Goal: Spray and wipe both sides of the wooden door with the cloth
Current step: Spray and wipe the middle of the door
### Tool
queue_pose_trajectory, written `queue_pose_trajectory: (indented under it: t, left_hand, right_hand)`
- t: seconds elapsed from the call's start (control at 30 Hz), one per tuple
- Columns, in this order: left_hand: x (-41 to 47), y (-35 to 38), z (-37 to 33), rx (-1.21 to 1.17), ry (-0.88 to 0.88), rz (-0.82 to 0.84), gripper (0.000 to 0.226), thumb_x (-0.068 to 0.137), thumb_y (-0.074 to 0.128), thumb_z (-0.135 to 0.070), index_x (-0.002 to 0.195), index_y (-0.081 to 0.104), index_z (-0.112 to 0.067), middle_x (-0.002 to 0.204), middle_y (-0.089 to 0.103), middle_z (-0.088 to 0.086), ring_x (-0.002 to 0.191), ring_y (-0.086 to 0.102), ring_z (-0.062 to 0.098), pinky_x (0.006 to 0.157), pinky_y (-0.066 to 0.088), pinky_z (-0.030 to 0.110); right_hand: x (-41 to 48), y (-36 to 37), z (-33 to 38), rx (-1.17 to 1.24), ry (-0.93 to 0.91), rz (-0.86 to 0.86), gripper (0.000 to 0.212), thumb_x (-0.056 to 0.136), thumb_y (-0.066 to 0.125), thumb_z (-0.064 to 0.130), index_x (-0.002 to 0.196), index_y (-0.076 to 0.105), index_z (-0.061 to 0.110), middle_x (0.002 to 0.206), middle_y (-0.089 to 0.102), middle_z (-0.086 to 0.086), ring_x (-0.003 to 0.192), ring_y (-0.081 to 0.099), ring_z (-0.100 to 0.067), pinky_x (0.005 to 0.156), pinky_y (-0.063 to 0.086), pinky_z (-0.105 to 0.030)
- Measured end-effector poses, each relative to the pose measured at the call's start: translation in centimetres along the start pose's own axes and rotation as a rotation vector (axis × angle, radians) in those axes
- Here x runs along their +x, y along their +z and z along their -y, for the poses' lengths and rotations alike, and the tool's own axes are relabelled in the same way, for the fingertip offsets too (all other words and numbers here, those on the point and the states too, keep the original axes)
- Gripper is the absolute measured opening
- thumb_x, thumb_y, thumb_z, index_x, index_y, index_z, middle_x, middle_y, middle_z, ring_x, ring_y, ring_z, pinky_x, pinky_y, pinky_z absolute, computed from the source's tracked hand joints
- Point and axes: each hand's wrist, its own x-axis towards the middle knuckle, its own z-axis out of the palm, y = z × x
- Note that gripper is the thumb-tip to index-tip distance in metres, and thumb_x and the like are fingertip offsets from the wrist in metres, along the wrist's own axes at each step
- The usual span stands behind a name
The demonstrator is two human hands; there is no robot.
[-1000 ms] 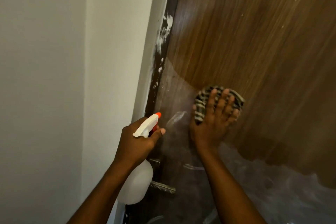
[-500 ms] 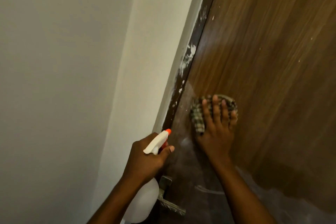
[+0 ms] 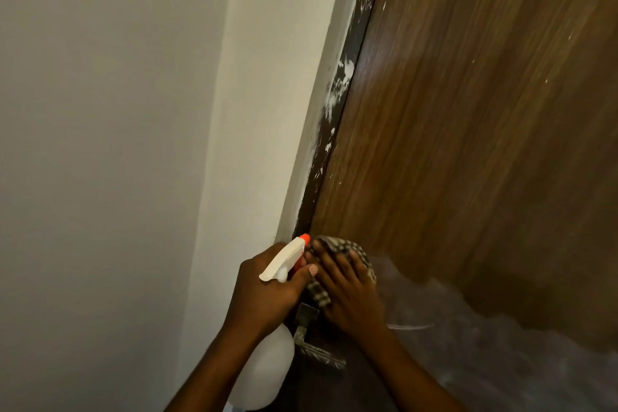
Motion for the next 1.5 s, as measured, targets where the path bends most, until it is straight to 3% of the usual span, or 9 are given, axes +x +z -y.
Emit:
queue_pose_trajectory:
  t: [0.13, 0.33, 0.53, 0.63, 0.77, 0.93, 1.13, 1.33, 1.5]
  left_hand:
    - [-0.1, -0.4, 0.7, 0.014, -0.008, -0.003, 0.04, 0.071, 0.069, -0.041, 0.103, 0.047, -0.033, 0.095, 0.055, -0.013, 0.08, 0.056, 0.005, 0.07, 0.043, 0.008]
    - [0.2, -0.3, 1.3, 0.028, -0.026, -0.016, 0.048, 0.063, 0.064, -0.053, 0.103, 0.052, -0.03, 0.094, 0.061, -0.009, 0.079, 0.061, 0.008, 0.077, 0.053, 0.021]
    - [-0.3, 0.3, 1.4, 0.037, -0.018, -0.027, 0.045, 0.073, 0.072, -0.035, 0.113, 0.054, -0.024, 0.1, 0.056, -0.009, 0.085, 0.056, 0.007, 0.075, 0.046, 0.015]
    - [-0.5, 0.7, 1.4, 0.018, -0.071, -0.015, 0.047, 0.075, 0.071, -0.028, 0.116, 0.052, -0.016, 0.104, 0.054, -0.004, 0.09, 0.053, 0.012, 0.084, 0.045, 0.027]
    - [-0.3, 1.2, 1.6, 0.022, -0.067, 0.029, 0.038, 0.074, 0.071, -0.028, 0.104, 0.048, -0.026, 0.097, 0.054, -0.007, 0.085, 0.054, 0.01, 0.076, 0.046, 0.019]
    - [0.4, 2.3, 1.5, 0.024, -0.066, 0.051, 0.044, 0.073, 0.073, -0.034, 0.11, 0.05, -0.026, 0.1, 0.056, -0.008, 0.086, 0.055, 0.01, 0.077, 0.047, 0.021]
    - [0.4, 4.3, 1.3, 0.015, -0.077, 0.111, 0.058, 0.076, 0.071, -0.027, 0.127, 0.05, -0.01, 0.12, 0.059, 0.009, 0.107, 0.058, 0.027, 0.092, 0.046, 0.037]
    - [0.5, 5.6, 1.3, -0.034, -0.093, 0.166, 0.046, 0.074, 0.07, -0.028, 0.11, 0.041, -0.029, 0.106, 0.051, -0.004, 0.095, 0.051, 0.015, 0.086, 0.042, 0.03]
    - [0.5, 7.5, 0.6, -0.015, -0.031, 0.215, 0.058, 0.074, 0.072, -0.029, 0.127, 0.048, -0.02, 0.112, 0.049, -0.008, 0.101, 0.047, 0.01, 0.092, 0.041, 0.028]
  right_hand:
    - [0.2, -1.3, -3.0, -0.049, 0.073, -0.037, 0.077, 0.088, 0.053, 0.056, 0.154, 0.029, 0.024, 0.165, 0.008, -0.003, 0.15, 0.015, -0.026, 0.12, 0.011, -0.052]
    - [10.1, -6.2, -3.0, -0.002, 0.496, -0.201, 0.073, 0.096, 0.03, 0.059, 0.157, 0.016, 0.022, 0.164, 0.005, -0.009, 0.151, 0.004, -0.031, 0.12, -0.005, -0.052]
    - [2.5, 0.6, 1.4, 0.025, -0.071, -0.037, 0.073, 0.09, 0.048, 0.053, 0.153, 0.027, 0.023, 0.162, 0.014, -0.006, 0.152, 0.003, -0.026, 0.12, 0.012, -0.05]
    - [-3.3, 2.3, 2.1, 0.06, -0.053, 0.035, 0.072, 0.092, 0.05, 0.052, 0.154, 0.027, 0.025, 0.164, 0.011, -0.001, 0.151, 0.011, -0.022, 0.119, 0.018, -0.047]
    - [-6.1, 0.8, -2.2, 0.021, 0.141, -0.031, 0.078, 0.086, 0.059, 0.048, 0.154, 0.026, 0.032, 0.165, 0.006, 0.005, 0.146, 0.027, -0.021, 0.121, 0.01, -0.046]
    - [1.2, -2.0, -2.2, 0.072, 0.754, -0.265, 0.07, 0.094, 0.04, 0.059, 0.154, 0.024, 0.027, 0.163, 0.016, -0.011, 0.15, 0.01, -0.033, 0.119, 0.003, -0.057]
    - [-4.3, 3.1, 2.3, 0.14, 0.274, -0.024, 0.074, 0.084, 0.063, 0.05, 0.15, 0.036, 0.028, 0.162, 0.022, -0.003, 0.152, 0.008, -0.023, 0.119, 0.011, -0.054]
    - [-10.8, 2.4, 0.4, 0.099, 0.768, -0.036, 0.067, 0.098, 0.03, 0.058, 0.156, 0.017, 0.025, 0.162, 0.012, -0.012, 0.151, 0.006, -0.029, 0.119, 0.007, -0.057]
    - [-2.5, -0.1, -1.0, 0.207, 1.235, -0.227, 0.072, 0.098, 0.014, 0.061, 0.157, 0.0, 0.023, 0.161, 0.011, -0.019, 0.148, 0.012, -0.04, 0.117, 0.01, -0.061]
